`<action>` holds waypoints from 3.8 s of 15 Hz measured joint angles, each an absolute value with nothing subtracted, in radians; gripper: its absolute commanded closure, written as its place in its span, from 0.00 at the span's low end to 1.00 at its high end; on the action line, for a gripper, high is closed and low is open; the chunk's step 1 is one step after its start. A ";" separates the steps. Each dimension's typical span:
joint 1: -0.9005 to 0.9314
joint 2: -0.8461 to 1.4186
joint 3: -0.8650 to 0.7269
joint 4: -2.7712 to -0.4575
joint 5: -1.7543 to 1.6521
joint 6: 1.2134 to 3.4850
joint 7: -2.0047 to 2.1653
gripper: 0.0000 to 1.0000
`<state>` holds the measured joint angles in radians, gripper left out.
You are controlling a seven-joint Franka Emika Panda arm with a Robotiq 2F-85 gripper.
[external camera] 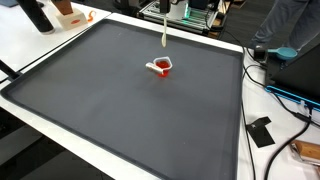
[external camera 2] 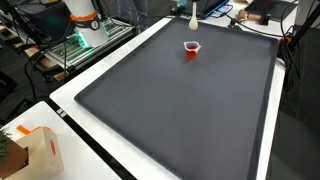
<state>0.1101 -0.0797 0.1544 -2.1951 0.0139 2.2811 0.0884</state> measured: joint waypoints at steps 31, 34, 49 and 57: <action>0.265 0.240 0.208 -2.037 -0.892 1.904 1.046 0.97; 0.283 0.291 0.207 -1.999 -0.894 1.839 1.083 0.97; 0.315 0.390 0.186 -1.927 -0.926 1.830 1.124 0.97; 0.278 0.382 0.171 -1.927 -0.920 1.961 1.083 0.97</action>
<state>0.2779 0.3822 0.1705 -1.9271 -0.9205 1.9605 1.0830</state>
